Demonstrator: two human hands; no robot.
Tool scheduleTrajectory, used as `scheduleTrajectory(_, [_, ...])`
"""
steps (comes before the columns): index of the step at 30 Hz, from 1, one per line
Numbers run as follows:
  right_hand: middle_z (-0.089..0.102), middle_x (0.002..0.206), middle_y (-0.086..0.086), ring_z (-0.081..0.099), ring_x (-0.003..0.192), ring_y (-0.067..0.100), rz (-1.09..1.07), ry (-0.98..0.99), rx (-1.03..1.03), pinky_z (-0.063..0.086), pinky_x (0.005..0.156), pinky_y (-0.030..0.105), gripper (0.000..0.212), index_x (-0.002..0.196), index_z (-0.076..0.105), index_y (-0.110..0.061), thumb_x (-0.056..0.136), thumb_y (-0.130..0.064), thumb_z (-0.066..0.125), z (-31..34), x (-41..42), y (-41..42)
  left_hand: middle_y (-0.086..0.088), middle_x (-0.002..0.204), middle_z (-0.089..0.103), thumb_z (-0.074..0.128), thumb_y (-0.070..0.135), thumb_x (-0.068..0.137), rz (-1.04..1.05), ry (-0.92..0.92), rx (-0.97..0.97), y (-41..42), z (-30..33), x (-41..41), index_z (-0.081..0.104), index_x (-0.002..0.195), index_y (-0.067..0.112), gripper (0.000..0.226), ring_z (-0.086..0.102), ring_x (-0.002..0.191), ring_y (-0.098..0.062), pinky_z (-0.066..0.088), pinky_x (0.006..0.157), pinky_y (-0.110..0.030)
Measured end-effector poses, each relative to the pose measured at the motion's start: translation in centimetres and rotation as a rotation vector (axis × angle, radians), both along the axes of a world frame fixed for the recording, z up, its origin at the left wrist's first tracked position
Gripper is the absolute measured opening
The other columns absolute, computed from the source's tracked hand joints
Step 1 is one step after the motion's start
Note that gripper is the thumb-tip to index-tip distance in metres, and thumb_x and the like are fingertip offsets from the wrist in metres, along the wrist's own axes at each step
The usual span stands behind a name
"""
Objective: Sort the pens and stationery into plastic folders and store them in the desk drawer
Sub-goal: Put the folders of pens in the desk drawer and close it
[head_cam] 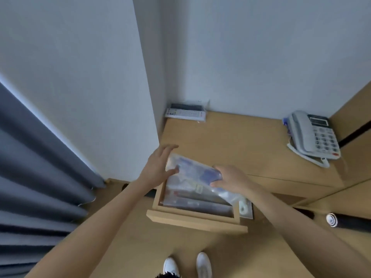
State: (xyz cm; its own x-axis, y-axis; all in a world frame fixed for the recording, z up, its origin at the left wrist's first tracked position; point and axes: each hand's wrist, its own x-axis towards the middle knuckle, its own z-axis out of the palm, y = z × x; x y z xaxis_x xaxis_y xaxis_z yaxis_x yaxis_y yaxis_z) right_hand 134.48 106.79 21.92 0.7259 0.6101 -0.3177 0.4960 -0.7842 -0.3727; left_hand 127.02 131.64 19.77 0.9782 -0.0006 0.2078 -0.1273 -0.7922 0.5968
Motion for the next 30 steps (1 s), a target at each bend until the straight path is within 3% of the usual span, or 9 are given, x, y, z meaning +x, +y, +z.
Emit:
scheduleTrajectory(2, [0.058, 0.092, -0.001, 0.056, 0.087, 0.020, 0.045, -0.063, -0.092, 0.034, 0.066, 0.029, 0.031, 0.102, 0.054, -0.013, 0.085, -0.037, 0.064, -0.9, -0.4, -0.1, -0.005, 0.130, 0.053, 0.077, 0.019, 0.075, -0.183, -0.021, 0.253, -0.3, -1.0, 0.3, 0.051, 0.131, 0.016, 0.062, 0.047, 0.123, -0.025, 0.037, 0.101, -0.039])
scheduleTrajectory(4, [0.063, 0.099, 0.002, 0.059, 0.092, 0.023, 0.051, -0.107, -0.128, 0.040, 0.069, 0.031, 0.028, 0.103, 0.055, -0.014, 0.086, -0.035, 0.063, -1.9, -0.7, -0.1, -0.003, 0.126, 0.058, 0.070, 0.020, 0.081, -0.262, 0.072, 0.370, -0.9, -1.6, 0.2, 0.054, 0.128, 0.018, 0.050, 0.051, 0.120, -0.025, 0.036, 0.098, -0.034])
scheduleTrajectory(8, [0.065, 0.098, 0.004, 0.061, 0.090, 0.024, 0.079, -0.160, -0.139, 0.035, 0.064, 0.029, 0.027, 0.107, 0.055, -0.012, 0.088, -0.031, 0.061, -3.6, -1.1, 0.4, 0.003, 0.120, 0.061, 0.054, 0.031, 0.093, -0.159, 0.294, 0.468, -1.1, -3.4, -0.3, 0.053, 0.124, 0.022, 0.032, 0.058, 0.104, -0.020, 0.042, 0.087, -0.028])
scheduleTrajectory(14, [0.064, 0.105, 0.002, 0.060, 0.093, 0.021, 0.155, -0.224, -0.153, 0.043, 0.072, 0.031, 0.034, 0.118, 0.052, -0.015, 0.091, -0.036, 0.057, -6.0, -1.9, 1.3, 0.004, 0.107, 0.064, 0.051, 0.028, 0.094, -0.112, 0.294, 0.555, -0.2, -5.5, -1.3, 0.054, 0.110, 0.019, 0.019, 0.061, 0.092, -0.020, 0.042, 0.072, -0.026])
scheduleTrajectory(17, [0.062, 0.112, 0.001, 0.058, 0.100, 0.021, 0.172, -0.246, -0.145, 0.042, 0.078, 0.030, 0.038, 0.124, 0.051, -0.017, 0.092, -0.035, 0.057, -7.0, -2.1, 1.0, 0.002, 0.104, 0.064, 0.050, 0.028, 0.095, -0.143, 0.272, 0.572, -0.3, -6.1, -1.8, 0.055, 0.109, 0.017, 0.019, 0.061, 0.087, -0.021, 0.034, 0.061, -0.022])
scheduleTrajectory(20, [0.059, 0.116, 0.000, 0.056, 0.105, 0.021, 0.174, -0.244, -0.159, 0.040, 0.080, 0.029, 0.039, 0.129, 0.046, -0.020, 0.092, -0.027, 0.057, -7.9, -2.3, 0.4, 0.001, 0.093, 0.066, 0.061, 0.029, 0.089, -0.159, 0.239, 0.582, -0.3, -7.1, -1.7, 0.059, 0.101, 0.016, 0.018, 0.061, 0.074, -0.023, 0.034, 0.058, -0.024])
scheduleTrajectory(24, [0.059, 0.113, 0.002, 0.057, 0.100, 0.022, 0.145, -0.230, -0.235, 0.050, 0.081, 0.035, 0.050, 0.130, 0.040, -0.022, 0.085, -0.010, 0.060, -8.5, -1.9, -0.6, 0.009, 0.048, 0.053, 0.095, 0.028, 0.040, -0.188, 0.240, 0.649, 0.0, -8.0, -1.4, 0.058, 0.064, 0.022, 0.044, 0.044, 0.031, -0.012, 0.028, 0.031, -0.019])
scheduleTrajectory(28, [0.060, 0.108, 0.003, 0.059, 0.094, 0.020, 0.146, -0.227, -0.287, 0.052, 0.080, 0.035, 0.048, 0.127, 0.042, -0.019, 0.084, -0.011, 0.063, -8.5, -1.1, -1.5, 0.006, 0.046, 0.051, 0.095, 0.025, 0.039, -0.208, 0.254, 0.617, -0.1, -8.4, -1.3, 0.057, 0.063, 0.021, 0.045, 0.041, 0.030, -0.011, 0.015, 0.036, -0.014])
scheduleTrajectory(30, [0.059, 0.109, 0.003, 0.059, 0.094, 0.021, 0.148, -0.212, -0.277, 0.052, 0.079, 0.035, 0.051, 0.129, 0.040, -0.020, 0.084, -0.014, 0.064, -8.5, -0.8, -1.7, 0.006, 0.052, 0.056, 0.092, 0.022, 0.050, -0.192, 0.237, 0.610, -0.3, -7.9, -1.2, 0.059, 0.068, 0.019, 0.038, 0.045, 0.035, -0.012, 0.020, 0.039, -0.015])
